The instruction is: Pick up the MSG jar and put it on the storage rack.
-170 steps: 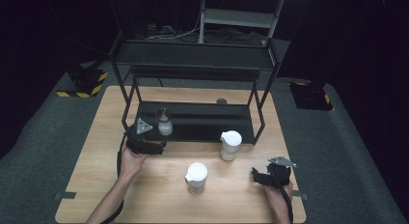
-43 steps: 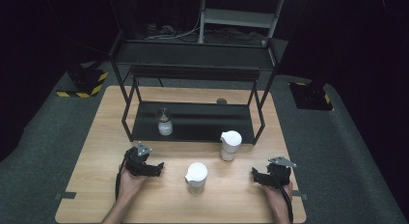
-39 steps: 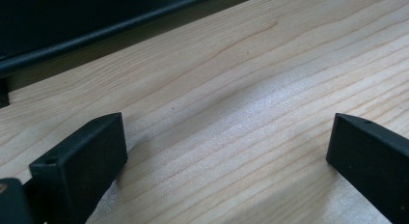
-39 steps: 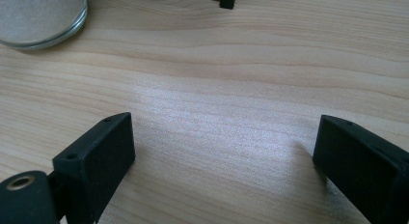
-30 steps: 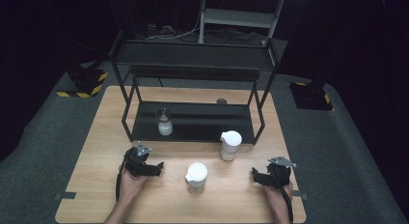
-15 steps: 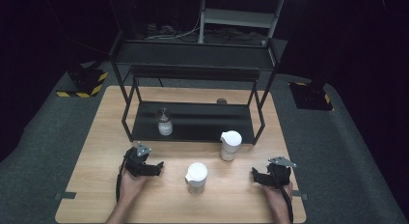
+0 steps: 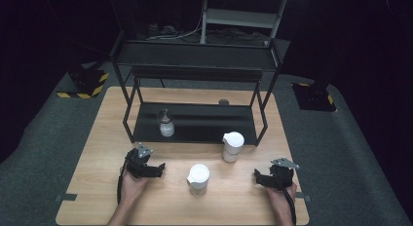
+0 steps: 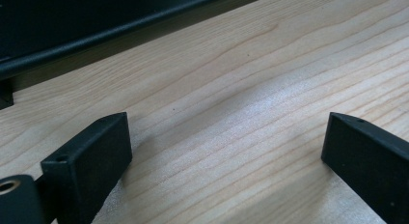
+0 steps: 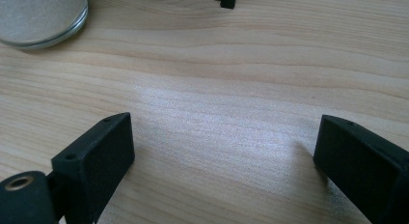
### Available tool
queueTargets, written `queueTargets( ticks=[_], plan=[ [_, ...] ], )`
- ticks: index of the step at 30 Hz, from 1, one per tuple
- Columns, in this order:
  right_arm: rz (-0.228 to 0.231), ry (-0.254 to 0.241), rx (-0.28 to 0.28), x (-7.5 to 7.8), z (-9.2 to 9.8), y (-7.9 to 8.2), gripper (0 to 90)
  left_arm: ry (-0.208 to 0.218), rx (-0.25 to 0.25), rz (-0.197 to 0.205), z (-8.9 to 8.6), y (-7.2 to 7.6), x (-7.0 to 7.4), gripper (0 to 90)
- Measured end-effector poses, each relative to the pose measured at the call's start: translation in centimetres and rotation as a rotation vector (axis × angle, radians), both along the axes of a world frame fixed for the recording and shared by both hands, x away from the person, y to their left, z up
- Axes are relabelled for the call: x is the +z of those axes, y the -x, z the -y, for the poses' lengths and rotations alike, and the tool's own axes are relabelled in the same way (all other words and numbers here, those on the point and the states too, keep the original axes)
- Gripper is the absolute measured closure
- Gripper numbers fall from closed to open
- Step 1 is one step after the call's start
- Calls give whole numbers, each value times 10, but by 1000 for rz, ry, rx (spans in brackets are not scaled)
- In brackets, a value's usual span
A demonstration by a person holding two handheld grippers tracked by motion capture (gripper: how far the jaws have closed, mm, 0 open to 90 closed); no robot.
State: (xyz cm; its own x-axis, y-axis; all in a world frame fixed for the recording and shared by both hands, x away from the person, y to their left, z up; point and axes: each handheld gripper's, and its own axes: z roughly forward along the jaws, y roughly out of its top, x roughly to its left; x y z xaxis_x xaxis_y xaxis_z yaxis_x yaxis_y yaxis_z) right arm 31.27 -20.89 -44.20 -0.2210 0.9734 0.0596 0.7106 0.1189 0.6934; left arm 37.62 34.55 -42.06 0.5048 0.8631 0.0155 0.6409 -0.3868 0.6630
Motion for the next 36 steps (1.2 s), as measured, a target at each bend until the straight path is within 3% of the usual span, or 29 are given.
queueTargets(
  ticks=[12,21,36],
  plan=[
    [0,-2,18,0,1,0,63,-2,-1,1,0,0,0,35],
    [3,-30,38,0,3,3,54,-1,0,0,0,0,0,34],
    [27,-42,112,1,-13,6,54,1,2,-2,0,0,0,34]
  ],
)
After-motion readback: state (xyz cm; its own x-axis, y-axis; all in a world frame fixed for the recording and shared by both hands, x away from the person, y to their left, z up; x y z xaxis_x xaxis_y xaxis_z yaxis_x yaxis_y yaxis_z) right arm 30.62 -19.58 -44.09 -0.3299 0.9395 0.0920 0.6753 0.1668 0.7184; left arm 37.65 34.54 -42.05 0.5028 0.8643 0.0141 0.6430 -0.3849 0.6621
